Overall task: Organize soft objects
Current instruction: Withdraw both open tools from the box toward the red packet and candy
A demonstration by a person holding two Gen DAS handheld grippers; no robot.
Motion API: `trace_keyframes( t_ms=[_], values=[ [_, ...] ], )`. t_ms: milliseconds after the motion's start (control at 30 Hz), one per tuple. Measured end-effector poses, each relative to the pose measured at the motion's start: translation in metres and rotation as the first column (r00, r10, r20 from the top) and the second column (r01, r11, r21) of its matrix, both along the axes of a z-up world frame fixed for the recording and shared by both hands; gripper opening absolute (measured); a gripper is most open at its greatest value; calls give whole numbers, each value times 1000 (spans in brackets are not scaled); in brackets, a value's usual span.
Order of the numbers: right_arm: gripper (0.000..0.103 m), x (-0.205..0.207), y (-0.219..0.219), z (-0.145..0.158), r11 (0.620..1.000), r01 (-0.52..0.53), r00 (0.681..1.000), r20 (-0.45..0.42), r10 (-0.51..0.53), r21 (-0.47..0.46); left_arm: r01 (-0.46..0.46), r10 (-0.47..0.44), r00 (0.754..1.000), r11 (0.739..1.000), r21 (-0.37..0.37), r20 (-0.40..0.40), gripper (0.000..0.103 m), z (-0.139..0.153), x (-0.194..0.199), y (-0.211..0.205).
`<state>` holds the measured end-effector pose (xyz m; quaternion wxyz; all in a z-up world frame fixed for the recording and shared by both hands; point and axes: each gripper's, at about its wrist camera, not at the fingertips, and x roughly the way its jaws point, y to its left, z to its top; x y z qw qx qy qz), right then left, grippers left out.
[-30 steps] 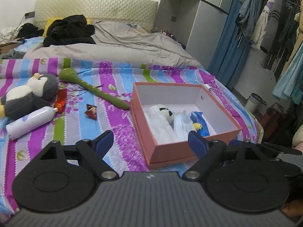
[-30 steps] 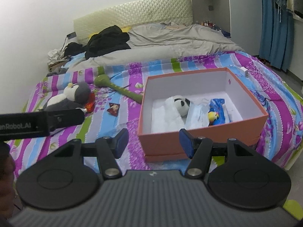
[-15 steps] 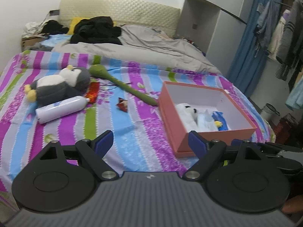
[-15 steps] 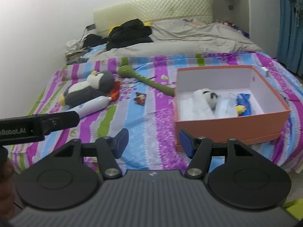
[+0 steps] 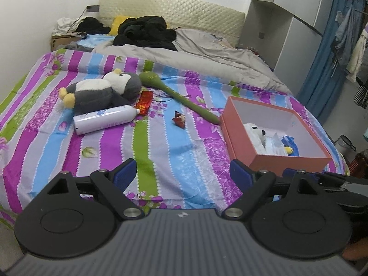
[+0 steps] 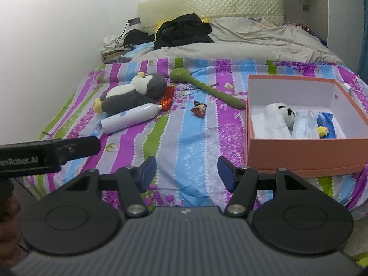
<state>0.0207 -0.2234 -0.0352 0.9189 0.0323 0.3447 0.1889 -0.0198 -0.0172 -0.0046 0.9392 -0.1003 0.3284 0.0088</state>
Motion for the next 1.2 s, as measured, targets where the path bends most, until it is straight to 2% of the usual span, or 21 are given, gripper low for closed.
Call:
trace_keyframes(
  t_ms=[267, 533, 800, 967, 1200],
  values=[
    [61, 16, 10, -12, 1000, -14, 999, -45, 14, -5, -27, 26, 999, 1000, -15, -33, 91, -13, 16, 9],
    [61, 54, 17, -23, 1000, -20, 995, -97, 19, -13, -43, 42, 996, 999, -22, -82, 91, -28, 63, 25],
    [61, 106, 32, -37, 999, -42, 990, -138, 38, -28, -44, 42, 990, 999, -9, -135, 91, -52, 125, 42],
    [61, 144, 43, -49, 998, -43, 988, -148, 35, -52, -50, 48, 987, 999, -10, -154, 91, -78, 174, 55],
    [61, 206, 57, -66, 998, -27, 988, -155, 19, -49, -37, 45, 985, 998, 48, -169, 91, -116, 251, 71]
  ],
)
